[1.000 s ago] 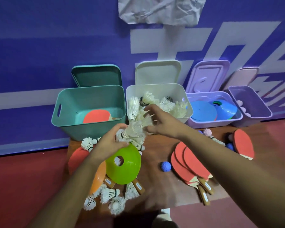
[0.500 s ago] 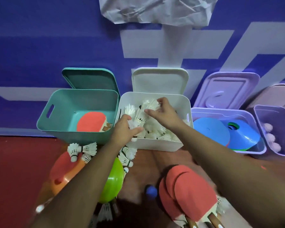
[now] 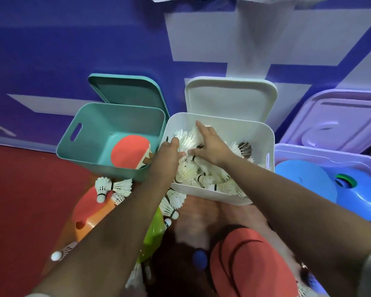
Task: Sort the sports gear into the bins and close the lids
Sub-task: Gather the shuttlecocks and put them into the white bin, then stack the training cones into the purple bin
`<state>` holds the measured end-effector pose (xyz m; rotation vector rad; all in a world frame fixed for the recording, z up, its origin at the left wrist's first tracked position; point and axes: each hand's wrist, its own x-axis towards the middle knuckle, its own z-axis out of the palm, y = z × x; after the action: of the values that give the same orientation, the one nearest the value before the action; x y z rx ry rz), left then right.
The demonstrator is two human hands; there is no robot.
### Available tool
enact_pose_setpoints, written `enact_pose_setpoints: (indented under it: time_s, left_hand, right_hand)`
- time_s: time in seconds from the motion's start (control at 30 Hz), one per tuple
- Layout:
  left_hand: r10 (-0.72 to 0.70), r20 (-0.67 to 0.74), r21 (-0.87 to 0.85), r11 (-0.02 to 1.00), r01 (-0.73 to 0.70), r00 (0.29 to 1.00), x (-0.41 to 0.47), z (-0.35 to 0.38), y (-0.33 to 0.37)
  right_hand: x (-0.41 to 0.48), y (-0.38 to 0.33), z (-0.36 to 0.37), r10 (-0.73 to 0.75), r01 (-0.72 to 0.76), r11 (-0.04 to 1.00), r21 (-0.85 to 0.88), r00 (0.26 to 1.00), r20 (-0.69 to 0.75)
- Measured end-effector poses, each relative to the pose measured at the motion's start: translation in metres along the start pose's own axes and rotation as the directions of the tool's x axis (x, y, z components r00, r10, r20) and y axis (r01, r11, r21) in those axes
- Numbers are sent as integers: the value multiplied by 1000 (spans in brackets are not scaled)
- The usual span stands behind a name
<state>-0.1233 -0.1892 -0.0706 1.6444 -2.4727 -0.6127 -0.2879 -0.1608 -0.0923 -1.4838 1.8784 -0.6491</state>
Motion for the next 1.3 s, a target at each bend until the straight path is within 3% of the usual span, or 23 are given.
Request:
enact_pose_setpoints:
  time_s: [0.23, 0.47, 0.7, 0.87, 0.93, 1.03, 1.2, 1.3]
  left_hand:
    - [52, 64, 49, 997, -56, 997, 5, 15, -10]
    - [41, 79, -236, 971, -21, 996, -23, -19, -23]
    - [191, -62, -295, 934, -201, 980, -75, -59, -63]
    - [92, 19, -367, 927, -78, 996, -121, -57, -130]
    - [76, 51, -340, 939, -54, 996, -136, -51, -158]
    - [58, 161, -317, 948, -4, 985, -152, -44, -194]
    - [120, 415, -281, 960, 2, 902, -155, -15, -216]
    - [124, 483, -275, 961, 15, 867, -152, -5, -214]
  right_hand:
    - [3, 18, 8, -48, 36, 969, -244, 998, -41]
    - [-30, -14, -27, -37, 24, 993, -114, 994, -107]
    - [-109, -68, -6, -1, 16, 997, 69, 976, -216]
    - [-147, -99, 58, -38, 90, 984, 153, 948, -316]
    - [-157, -103, 91, 40, 5, 986, 168, 963, -265]
    - [-160, -99, 151, 296, -278, 947, 163, 950, -97]
    - [-156, -85, 220, 615, -596, 748, 292, 788, 35]
    - [-157, -85, 237, 702, -640, 623, 450, 711, 39]
